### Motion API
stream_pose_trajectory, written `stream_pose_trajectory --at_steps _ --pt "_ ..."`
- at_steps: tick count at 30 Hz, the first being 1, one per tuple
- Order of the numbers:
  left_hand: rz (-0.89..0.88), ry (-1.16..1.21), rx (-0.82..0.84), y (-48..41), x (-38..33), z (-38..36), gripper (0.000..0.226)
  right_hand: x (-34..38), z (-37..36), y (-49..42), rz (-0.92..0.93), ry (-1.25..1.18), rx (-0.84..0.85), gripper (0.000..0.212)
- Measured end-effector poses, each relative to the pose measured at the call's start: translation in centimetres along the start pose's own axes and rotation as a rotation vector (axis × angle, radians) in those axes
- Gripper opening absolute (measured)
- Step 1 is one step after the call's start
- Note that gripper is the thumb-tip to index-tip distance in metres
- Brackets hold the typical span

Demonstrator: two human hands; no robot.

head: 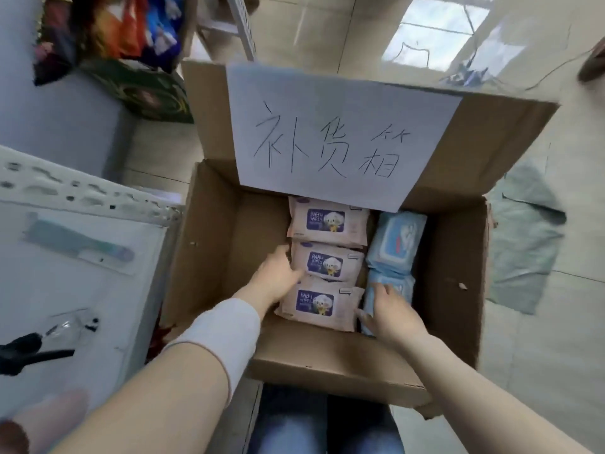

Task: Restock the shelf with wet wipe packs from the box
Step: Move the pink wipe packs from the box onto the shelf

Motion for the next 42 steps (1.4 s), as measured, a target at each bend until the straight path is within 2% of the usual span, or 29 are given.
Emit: stream_pose_trajectory --at_steps 4,9,11,13,14,17,20,23,26,29,31,34,37,40,42 --pt "0.062 0.353 -0.091 -9.8 -2.0 -1.0 0.068 -0.9 -2.1 -9.5 -0.019 -0.434 -0.204 0.064" --pt "0.045 0.54 -0.138 -16.1 -3.2 -1.8 0.049 -1.7 -4.9 -14.9 -0.123 -0.542 -0.365 0.077" --pt "0.031 0.596 -0.157 -16.6 -3.0 -1.8 0.058 -0.9 -6.2 -15.0 -0.189 -0.583 -0.379 0.092" --pt "-0.019 0.552 -0.25 -17.0 -2.4 -1.7 0.081 0.0 -7.2 -15.1 -0.248 -0.615 -0.371 0.105" --pt "-0.032 0.539 -0.276 -17.3 -1.8 -1.8 0.083 0.3 -7.6 -15.3 -0.266 -0.62 -0.367 0.11" --pt "-0.094 0.644 -0.208 -16.5 -1.6 -1.9 0.059 0.5 -7.9 -15.9 -0.341 -0.554 -0.326 0.118" --pt "-0.168 0.826 -0.043 -14.7 -2.3 -2.3 0.028 0.1 -7.5 -16.1 -0.378 -0.483 -0.348 0.12" --pt "-0.142 0.946 0.03 -14.0 -1.6 -2.4 0.018 -0.6 -7.2 -15.8 -0.395 -0.584 -0.409 0.113" --pt "-0.04 0.998 0.025 -13.8 -0.3 -1.7 0.011 -1.3 -7.2 -15.4 -0.45 -0.747 -0.393 0.099" --pt "0.042 1.016 0.001 -13.7 0.8 -0.9 0.01 -1.6 -6.8 -15.4 -0.43 -0.758 -0.188 0.059" --pt "0.083 1.034 -0.014 -13.5 1.3 -0.4 0.013 -1.6 -6.1 -15.3 -0.366 -0.763 -0.096 0.042" --pt "0.123 1.055 -0.024 -13.0 2.0 0.2 0.025 -1.1 -5.1 -15.0 -0.251 -0.735 -0.117 0.041" --pt "0.156 1.08 -0.015 -12.0 2.6 0.7 0.023 -0.6 -4.1 -13.6 -0.163 -0.769 -0.199 0.041" --pt "0.146 1.14 0.017 -10.1 3.2 1.2 0.017 -0.6 -3.3 -11.2 -0.158 -0.929 -0.227 0.026" --pt "0.125 1.18 0.036 -8.2 3.7 1.6 0.014 -1.0 -2.4 -9.2 -0.152 -0.949 -0.247 0.02"
Point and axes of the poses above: each hand's wrist, its own y-axis away from the middle knuckle, its own z-axis out of the back of the hand, x = y × z, the point moved 3 cm from there along -y, towards the middle knuckle, and after that the axes turned 6 degrees about z, right-handed, at the moved point
